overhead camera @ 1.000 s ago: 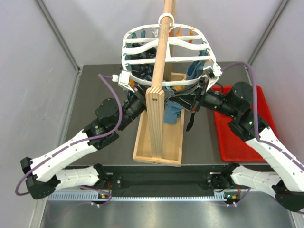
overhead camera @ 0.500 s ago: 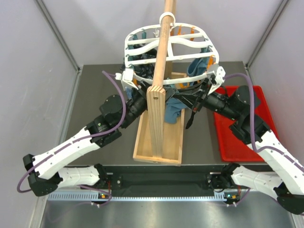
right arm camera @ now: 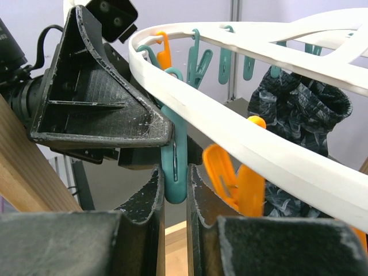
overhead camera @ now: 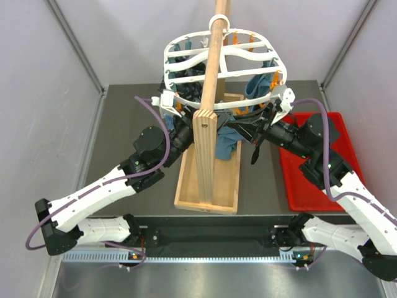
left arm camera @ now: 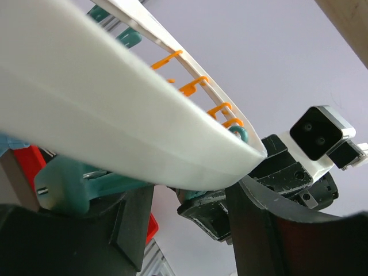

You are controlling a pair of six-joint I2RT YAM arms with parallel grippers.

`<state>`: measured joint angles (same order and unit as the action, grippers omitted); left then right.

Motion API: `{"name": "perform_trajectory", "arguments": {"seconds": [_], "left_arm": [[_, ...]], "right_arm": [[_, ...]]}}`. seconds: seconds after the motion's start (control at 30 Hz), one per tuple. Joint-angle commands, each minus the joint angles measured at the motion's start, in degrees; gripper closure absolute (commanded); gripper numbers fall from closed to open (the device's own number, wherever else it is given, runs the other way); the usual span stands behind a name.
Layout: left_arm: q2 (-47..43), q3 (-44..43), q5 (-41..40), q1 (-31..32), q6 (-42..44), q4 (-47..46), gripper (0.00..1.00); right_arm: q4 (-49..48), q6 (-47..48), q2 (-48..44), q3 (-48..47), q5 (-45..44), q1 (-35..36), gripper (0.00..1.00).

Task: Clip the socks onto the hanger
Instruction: Open the clamp at the hanger.

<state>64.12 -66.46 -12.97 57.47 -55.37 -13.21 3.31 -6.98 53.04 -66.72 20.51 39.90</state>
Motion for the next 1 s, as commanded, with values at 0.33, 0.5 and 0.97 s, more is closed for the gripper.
{"name": "perform_trajectory", "arguments": {"seconds": [0.33,0.5,0.97], "left_arm": [[-0.57,1.07,-3.2,-0.34,1.58,-7.19,0.46],[0.31,-0.16,-3.02,-0.34,2.73,-5.77,0.51],[2.15,-4.65,-6.8,1.06,9.31,0.38,0.61]], "right_arm": [[1.17,1.27,0.84,0.89,-4.34,-0.61,1.0],[1.78,1.97,1.19,0.19,-4.08,-0.52,1.0],[5.39,4.7,2.6,-2.27,-5.22,-0.17,1.0]]}}
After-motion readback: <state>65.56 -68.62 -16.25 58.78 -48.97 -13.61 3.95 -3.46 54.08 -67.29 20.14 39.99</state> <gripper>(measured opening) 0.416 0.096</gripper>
